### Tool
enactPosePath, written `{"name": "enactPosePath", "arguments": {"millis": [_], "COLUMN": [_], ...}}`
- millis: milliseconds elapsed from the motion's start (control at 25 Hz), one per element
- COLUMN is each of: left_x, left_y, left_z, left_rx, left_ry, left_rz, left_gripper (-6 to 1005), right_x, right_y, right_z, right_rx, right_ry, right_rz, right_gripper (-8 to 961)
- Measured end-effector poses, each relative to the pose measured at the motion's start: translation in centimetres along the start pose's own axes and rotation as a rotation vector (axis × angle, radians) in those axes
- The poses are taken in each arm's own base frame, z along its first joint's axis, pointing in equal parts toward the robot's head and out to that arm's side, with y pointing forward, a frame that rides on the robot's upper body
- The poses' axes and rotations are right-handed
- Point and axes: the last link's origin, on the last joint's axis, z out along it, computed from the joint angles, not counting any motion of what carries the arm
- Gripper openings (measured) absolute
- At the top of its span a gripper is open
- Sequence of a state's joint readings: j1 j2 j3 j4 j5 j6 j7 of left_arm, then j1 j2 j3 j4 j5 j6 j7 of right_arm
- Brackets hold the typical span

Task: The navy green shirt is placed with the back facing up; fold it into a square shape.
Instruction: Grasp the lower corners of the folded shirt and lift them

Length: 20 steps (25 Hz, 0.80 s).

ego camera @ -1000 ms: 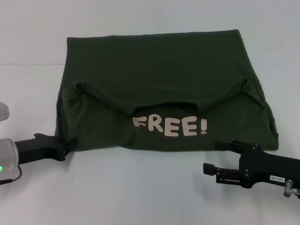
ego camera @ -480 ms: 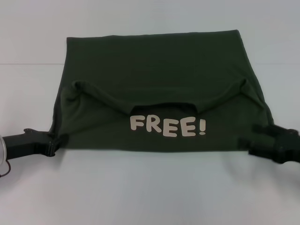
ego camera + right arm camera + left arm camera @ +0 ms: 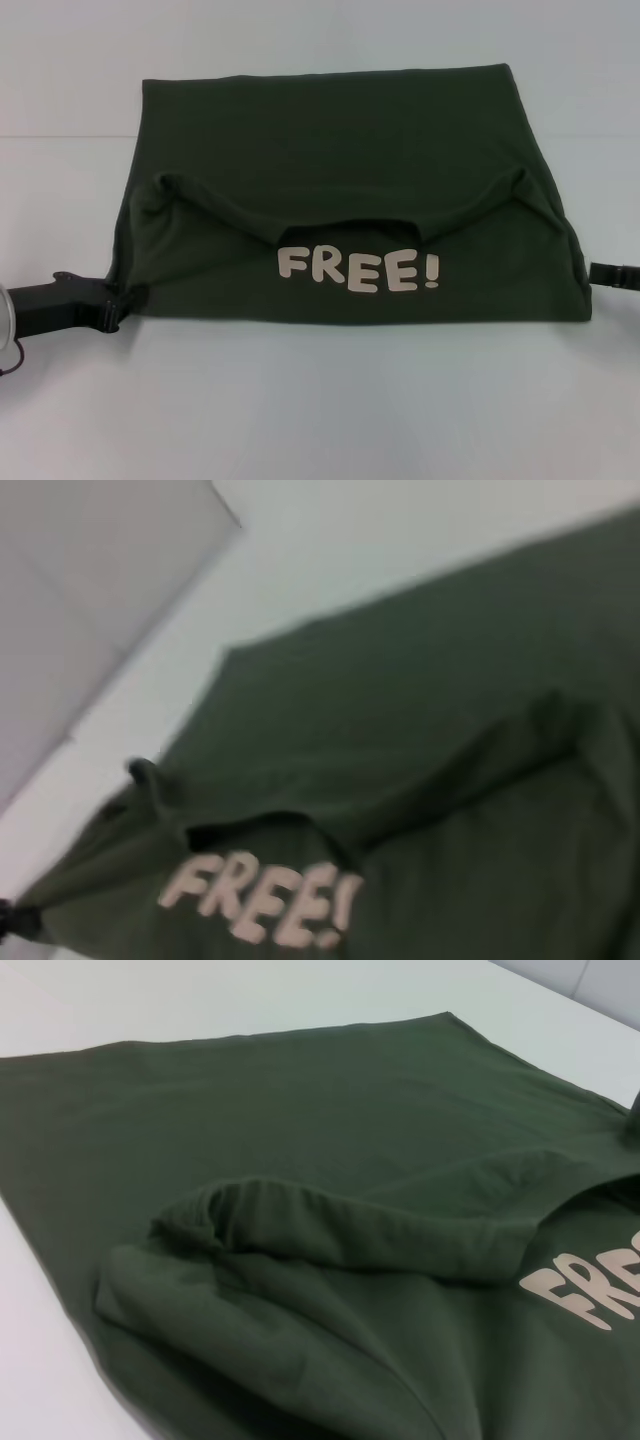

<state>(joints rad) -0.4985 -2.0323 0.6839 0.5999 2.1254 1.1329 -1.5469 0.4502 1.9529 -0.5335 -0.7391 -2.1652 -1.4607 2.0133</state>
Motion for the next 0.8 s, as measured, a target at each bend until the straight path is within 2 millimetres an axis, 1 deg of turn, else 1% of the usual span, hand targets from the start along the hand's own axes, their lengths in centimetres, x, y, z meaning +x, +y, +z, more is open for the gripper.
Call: {"name": "enactPosePath", "arguments": {"millis": [240, 320, 440, 560, 680, 800], "left_x": [0.1, 0.1, 0.2, 0.3, 0.3, 0.3], "left_y": [0.1, 0.1, 0.1, 0.1, 0.1, 0.1], "left_z": [0.0, 0.1, 0.1, 0.2, 0.2, 0.2], "left_rx": [-0.003, -0.004, -0.005, -0.007, -0.008, -0.009], "left_ry": [0.000, 0.000, 0.000, 0.001, 0.002, 0.001], "left_rz": [0.003, 0.006, 0.008, 0.012, 0.013, 0.014], "left_gripper": [37, 38, 39, 40, 42, 43], "right_x": [-4.0, -5.0, -6.1, -6.6, -6.3, -6.1], "right_y": [0.8, 1.0, 1.2, 1.7, 2.0, 2.0], "right_z": [-0.1, 0.1, 1.0, 2.3, 3.5, 4.3], "right_rx": [0.085, 0.120, 0.179, 0.210, 0.212, 0.220], "right_ry": [0.167, 0.211, 0.263, 0.302, 0.339, 0.355], "right_rz": [0.140, 0.168, 0.165, 0.142, 0.131, 0.125], "right_gripper": [914, 914, 913, 912, 912, 910]}}
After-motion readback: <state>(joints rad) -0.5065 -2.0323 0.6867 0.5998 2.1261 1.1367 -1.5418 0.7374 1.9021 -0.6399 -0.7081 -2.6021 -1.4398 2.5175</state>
